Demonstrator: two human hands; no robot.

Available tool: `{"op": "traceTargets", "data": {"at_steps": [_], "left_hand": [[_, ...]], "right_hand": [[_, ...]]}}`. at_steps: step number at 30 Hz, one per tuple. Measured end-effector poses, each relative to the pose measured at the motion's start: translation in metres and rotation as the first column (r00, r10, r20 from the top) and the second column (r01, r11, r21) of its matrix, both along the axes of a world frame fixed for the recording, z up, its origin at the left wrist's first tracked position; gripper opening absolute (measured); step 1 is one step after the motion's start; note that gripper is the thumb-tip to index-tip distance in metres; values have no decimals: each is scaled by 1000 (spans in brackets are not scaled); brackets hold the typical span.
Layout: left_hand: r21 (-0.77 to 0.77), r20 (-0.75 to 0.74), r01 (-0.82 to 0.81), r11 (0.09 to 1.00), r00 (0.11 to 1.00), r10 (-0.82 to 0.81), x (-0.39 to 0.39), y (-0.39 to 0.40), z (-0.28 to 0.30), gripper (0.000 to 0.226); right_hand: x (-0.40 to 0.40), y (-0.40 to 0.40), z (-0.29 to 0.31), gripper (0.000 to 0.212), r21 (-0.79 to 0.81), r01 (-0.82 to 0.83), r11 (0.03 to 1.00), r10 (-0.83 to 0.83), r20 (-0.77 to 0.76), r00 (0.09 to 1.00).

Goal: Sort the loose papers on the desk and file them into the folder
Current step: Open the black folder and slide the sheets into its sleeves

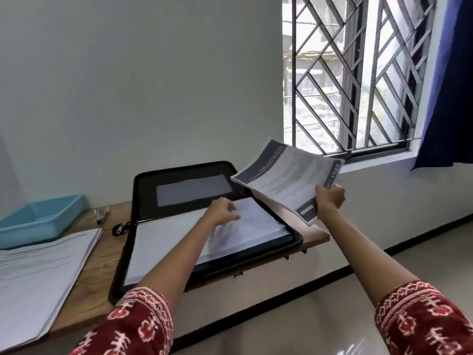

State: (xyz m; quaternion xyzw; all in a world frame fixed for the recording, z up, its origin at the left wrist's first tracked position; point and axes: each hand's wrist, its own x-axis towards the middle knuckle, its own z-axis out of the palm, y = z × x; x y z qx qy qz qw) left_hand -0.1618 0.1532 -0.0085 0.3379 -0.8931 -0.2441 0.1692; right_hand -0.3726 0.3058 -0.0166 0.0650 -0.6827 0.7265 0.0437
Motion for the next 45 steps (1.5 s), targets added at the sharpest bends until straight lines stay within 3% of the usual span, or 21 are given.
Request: {"op": "traceTargets", "data": {"at_steps": [3,5,7,13,16,19,22,25,28,37,42,45], "left_hand": [[-33,118,-17,999,993,21,-33,13,-9,60],[-74,211,-113,991,969,126,-51,21,-14,86],[-101,264,-212,972,936,232,-62,27,-17,95],[-133,251,-252,959,927,279,-74,20,-10,81],[-185,202,-241,953,939,277,-74,12,-13,61],[-319,196,-155,935,954,225,-72,5,-12,44],[-431,283,20,902,952,114,-72,-3,0,56],[-356,390,162,920,921,-12,-75,-7,13,55],[-303,431,184,935,901,-38,-79,-11,18,25],[9,175,22,1000,984,-23,-82,-17,14,17],[127,-25,-41,991,999,45,-77,-18,13,47],[206,-89,-54,977,993,74,-77,-17,17,27]], "right_hand": [[-9,3,-16,30,-198,6,980,38,217,975],[-8,-3,-24,36,-272,1,962,85,305,948],[-2,-11,-27,37,-306,8,952,103,347,932],[-9,-34,-19,32,-387,34,922,121,369,922],[-10,-42,-16,30,-378,39,925,110,365,925],[-10,-45,-15,30,-371,45,928,98,358,928],[-12,-45,-17,29,-382,65,922,89,372,924],[-14,-45,-18,29,-403,69,912,102,387,916],[-14,-44,-18,28,-407,64,911,109,387,916],[-19,-47,-21,27,-322,60,945,58,343,937],[-20,-49,-23,26,-255,26,967,48,281,958],[-23,-43,-23,24,-162,-45,986,75,183,980]]}}
